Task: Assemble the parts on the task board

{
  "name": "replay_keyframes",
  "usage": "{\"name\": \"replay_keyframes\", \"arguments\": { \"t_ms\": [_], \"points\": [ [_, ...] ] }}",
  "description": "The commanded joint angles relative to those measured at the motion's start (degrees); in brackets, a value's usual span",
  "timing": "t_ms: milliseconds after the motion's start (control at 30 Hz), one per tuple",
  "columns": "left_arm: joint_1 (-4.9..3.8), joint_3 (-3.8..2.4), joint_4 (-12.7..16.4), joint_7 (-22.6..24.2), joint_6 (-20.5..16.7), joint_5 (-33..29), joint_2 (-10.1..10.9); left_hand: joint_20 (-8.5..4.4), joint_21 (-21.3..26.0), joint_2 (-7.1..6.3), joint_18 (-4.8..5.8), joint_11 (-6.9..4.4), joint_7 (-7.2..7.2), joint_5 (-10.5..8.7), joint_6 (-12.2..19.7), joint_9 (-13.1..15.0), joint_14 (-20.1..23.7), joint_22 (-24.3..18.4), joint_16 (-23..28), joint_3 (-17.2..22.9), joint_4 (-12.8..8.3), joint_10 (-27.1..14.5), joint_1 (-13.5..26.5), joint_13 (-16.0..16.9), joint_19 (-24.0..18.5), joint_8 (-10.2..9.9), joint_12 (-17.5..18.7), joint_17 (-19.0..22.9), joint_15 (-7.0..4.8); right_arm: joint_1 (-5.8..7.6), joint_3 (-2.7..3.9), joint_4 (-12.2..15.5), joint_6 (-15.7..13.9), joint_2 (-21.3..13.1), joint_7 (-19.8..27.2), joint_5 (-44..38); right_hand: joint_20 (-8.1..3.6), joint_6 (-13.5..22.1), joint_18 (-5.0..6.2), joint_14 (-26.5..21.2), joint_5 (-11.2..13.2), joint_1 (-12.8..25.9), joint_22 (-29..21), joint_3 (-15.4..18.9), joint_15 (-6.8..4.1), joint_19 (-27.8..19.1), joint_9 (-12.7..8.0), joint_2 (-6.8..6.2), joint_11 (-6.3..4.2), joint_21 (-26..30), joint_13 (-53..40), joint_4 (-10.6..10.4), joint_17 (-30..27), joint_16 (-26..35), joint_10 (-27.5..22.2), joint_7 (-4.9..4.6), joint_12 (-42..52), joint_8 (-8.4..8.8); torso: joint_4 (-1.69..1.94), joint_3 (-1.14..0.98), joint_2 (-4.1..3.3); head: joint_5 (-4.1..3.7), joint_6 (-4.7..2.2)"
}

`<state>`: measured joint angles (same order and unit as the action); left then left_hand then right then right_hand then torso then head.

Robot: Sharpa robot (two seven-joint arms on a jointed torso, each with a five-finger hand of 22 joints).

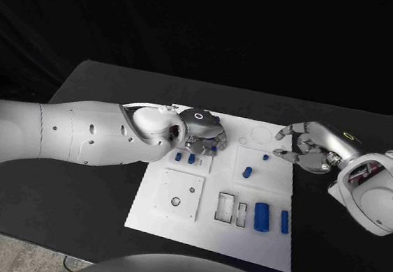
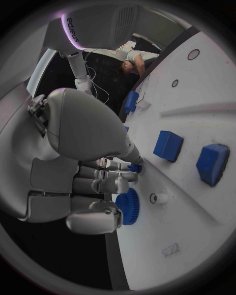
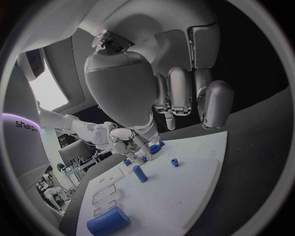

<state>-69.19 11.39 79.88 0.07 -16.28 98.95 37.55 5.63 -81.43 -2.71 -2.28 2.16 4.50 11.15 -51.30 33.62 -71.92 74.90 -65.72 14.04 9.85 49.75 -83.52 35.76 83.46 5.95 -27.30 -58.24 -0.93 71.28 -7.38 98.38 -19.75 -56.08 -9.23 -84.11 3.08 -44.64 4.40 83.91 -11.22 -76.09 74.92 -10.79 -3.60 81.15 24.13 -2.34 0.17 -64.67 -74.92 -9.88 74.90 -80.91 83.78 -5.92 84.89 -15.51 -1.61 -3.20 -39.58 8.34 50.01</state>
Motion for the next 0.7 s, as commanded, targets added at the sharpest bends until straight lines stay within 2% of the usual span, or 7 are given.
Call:
{"name": "replay_keyframes", "arguments": {
  "t_ms": [33,367,567,700],
  "points": [
    [0.11,0.04,-0.1,-0.3,-0.1,-1.0,0.1,0.06,-0.3,-0.35,0.14,0.08,0.04,0.25,-0.5,-0.1,-0.1,12.3,-0.2,0.3,0.0,0.5,-0.4,-0.1,0.4,0.3,-0.1,0.2,-0.25,-0.06,0.01,0.0,0.9,0.0,0.3,0.0,0.06,-0.4,0.81,2.8,-0.3,-0.5,7.9,-0.5,0.43,-0.4,-0.1,-0.09,0.24,0.3,-9.9,0.2,6.4,0.3,0.1,0.09,-0.4,0.37,0.02,0.00,-0.02,0.00,-0.01],
    [0.13,0.04,-0.1,-0.4,0.1,-1.9,0.2,0.00,-0.7,-0.28,0.25,-0.04,0.01,-0.23,-0.9,-0.5,-0.1,12.4,-0.1,0.6,-0.1,1.7,-0.3,-0.5,0.7,0.4,-0.3,0.7,-0.18,-0.13,0.01,-0.2,1.1,0.2,0.4,0.1,0.05,-0.5,0.83,2.8,-0.5,-0.7,7.9,-0.6,0.42,-0.5,-0.2,0.01,0.25,0.5,-9.9,0.3,6.3,0.4,0.0,0.09,-0.4,0.38,0.01,0.02,0.01,0.18,-0.01],
    [0.16,0.05,-0.3,0.7,-1.0,-2.3,0.0,-0.12,-2.8,0.44,0.78,-0.77,0.03,0.14,-5.9,0.0,-1.0,13.1,-0.5,1.7,-1.5,5.3,-1.7,-1.4,2.3,2.8,-0.5,1.0,-0.78,-0.19,0.01,-0.3,1.2,0.3,0.4,0.2,0.05,-0.7,0.84,2.8,-0.7,-0.9,7.9,-0.8,0.42,-0.5,-0.3,0.15,0.24,0.6,-9.8,0.4,6.3,0.4,0.0,0.10,-0.5,0.30,0.01,-0.01,0.06,0.28,-0.01],
    [0.19,0.05,-0.3,1.4,-2.1,-2.4,0.0,-0.30,-3.6,0.44,0.97,-1.01,-0.06,0.32,-8.3,0.3,-1.9,13.4,-0.5,2.1,-2.4,8.8,-2.1,-3.7,2.9,4.1,1.4,1.5,-0.96,-0.24,0.01,-0.3,1.2,0.3,0.4,0.2,0.05,-0.9,0.83,2.8,-0.8,-0.9,7.9,-0.8,0.41,-0.5,-0.3,0.19,0.24,0.6,-9.8,0.5,6.3,0.4,0.1,0.10,-0.4,0.26,-0.05,-0.01,0.03,0.32,-0.01]
  ]
}}
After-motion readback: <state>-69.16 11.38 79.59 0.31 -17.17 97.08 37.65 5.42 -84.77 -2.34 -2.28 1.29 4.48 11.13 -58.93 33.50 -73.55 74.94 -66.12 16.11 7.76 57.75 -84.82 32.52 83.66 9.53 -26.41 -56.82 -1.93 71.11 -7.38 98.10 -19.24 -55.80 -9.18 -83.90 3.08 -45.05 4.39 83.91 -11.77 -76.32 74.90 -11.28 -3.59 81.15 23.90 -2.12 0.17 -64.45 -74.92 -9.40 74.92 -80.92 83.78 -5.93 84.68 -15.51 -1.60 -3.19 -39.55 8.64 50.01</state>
